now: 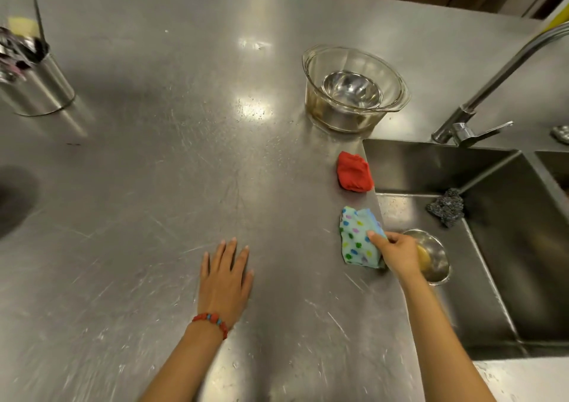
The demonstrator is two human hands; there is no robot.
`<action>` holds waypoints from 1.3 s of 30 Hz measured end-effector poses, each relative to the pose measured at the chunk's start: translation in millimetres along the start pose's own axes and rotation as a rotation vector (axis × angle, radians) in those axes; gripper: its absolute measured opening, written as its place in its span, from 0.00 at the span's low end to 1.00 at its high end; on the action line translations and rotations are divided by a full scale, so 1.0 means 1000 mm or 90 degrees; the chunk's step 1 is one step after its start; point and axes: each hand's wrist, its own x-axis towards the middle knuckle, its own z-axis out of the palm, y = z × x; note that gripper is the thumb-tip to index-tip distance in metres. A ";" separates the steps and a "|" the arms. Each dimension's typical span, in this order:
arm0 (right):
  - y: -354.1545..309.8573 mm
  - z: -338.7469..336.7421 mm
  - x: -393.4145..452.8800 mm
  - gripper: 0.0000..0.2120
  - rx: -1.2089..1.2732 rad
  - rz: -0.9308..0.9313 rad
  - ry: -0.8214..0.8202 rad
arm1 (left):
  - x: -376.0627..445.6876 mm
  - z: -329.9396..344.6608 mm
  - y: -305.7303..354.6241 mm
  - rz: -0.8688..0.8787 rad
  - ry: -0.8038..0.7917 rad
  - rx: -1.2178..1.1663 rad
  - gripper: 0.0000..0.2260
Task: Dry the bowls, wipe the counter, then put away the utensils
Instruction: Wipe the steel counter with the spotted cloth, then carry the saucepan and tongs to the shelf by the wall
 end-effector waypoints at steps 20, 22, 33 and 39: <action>-0.073 0.213 -0.208 0.23 -0.460 -0.573 -0.177 | -0.095 -0.085 -0.130 -0.095 0.065 0.008 0.21; -0.083 0.242 -0.239 0.21 -0.451 -0.624 -0.161 | -0.117 -0.099 -0.165 -0.126 0.067 0.008 0.21; -0.145 0.429 -0.423 0.24 -0.429 -0.701 -0.343 | -0.253 -0.193 -0.380 -0.339 0.126 0.015 0.22; -0.175 0.503 -0.484 0.23 -0.420 -0.724 -0.404 | -0.301 -0.223 -0.456 -0.432 0.171 0.019 0.17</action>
